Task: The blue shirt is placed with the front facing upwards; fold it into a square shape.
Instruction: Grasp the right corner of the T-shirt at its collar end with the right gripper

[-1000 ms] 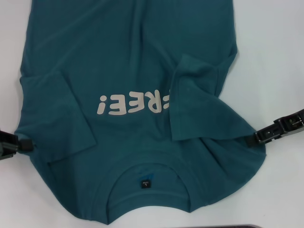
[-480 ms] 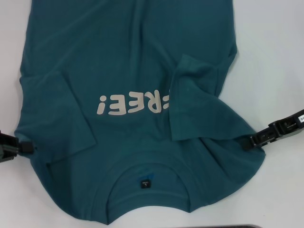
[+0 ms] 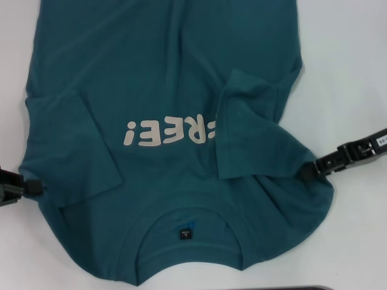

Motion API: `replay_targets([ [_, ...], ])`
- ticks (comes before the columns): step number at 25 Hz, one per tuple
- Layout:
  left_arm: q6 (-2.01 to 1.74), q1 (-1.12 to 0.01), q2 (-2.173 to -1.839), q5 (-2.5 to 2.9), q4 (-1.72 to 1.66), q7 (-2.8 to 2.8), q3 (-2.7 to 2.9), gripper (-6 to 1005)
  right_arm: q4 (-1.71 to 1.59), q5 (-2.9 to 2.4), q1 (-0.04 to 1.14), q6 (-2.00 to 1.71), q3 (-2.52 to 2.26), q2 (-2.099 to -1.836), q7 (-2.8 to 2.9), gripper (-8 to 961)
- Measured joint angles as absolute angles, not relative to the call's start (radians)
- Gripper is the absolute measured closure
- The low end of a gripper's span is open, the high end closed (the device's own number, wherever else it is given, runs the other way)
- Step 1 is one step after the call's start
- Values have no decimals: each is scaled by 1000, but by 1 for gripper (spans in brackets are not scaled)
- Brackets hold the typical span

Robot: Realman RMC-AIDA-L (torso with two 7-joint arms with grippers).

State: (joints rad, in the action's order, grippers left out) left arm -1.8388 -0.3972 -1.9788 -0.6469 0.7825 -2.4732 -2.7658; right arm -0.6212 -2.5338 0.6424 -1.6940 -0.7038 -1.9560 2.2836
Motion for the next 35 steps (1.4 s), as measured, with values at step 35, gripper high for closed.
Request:
replay_targets([
  [35,-1838,-404,-1979,-649,783,-2476,-2768,986,-611,-2610,672,-1685,-709,-1947,2319,369],
])
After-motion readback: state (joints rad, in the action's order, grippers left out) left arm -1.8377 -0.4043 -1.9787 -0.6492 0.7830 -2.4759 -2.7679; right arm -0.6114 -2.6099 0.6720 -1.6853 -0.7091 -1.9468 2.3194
